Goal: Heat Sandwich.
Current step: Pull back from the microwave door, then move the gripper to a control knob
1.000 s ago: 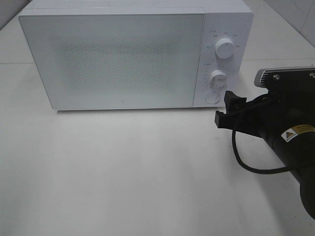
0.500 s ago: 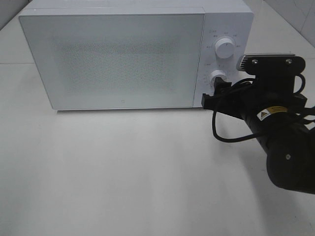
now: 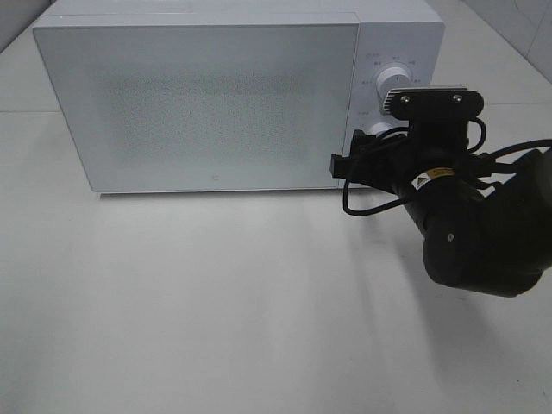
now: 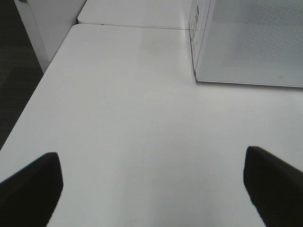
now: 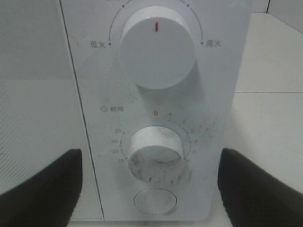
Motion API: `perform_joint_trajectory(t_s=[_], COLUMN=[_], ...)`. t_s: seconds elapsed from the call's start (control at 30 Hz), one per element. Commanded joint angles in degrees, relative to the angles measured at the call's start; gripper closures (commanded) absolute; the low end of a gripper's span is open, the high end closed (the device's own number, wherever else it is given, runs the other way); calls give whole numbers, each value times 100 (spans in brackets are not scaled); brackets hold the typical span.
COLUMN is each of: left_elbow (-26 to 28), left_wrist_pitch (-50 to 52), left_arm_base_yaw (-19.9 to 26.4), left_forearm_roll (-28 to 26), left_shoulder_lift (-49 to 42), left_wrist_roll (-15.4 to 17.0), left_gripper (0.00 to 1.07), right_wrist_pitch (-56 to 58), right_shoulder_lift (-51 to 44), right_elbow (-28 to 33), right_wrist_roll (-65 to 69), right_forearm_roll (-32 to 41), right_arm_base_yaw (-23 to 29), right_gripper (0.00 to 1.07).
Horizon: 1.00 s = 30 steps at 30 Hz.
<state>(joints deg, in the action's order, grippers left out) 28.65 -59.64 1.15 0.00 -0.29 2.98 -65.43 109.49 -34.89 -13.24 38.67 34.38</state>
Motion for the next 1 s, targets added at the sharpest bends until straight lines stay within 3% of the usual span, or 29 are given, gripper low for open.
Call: perform_joint_trajectory(t_s=[0.03,0.77,1.0], left_elbow=[-17,-17,-17], left_wrist_pitch=[29,29,29], left_arm_base_yaw=[11,11,11], left_forearm_roll=[0,0,0], left_shoulder_lift=[-149,-149,-149], left_wrist_roll=[-6,-6,-6], left_gripper=[9,9,9], right_wrist_pitch=[109,143,166], right_shoulder_lift=[97,504,504], right_elbow=[-212,-584,-584], right_wrist_roll=[29,69,69], right_forearm_roll=[-229,-384,-384], right_arm_base_yaw=[-195,-315,-315], right_gripper=[31,32,62])
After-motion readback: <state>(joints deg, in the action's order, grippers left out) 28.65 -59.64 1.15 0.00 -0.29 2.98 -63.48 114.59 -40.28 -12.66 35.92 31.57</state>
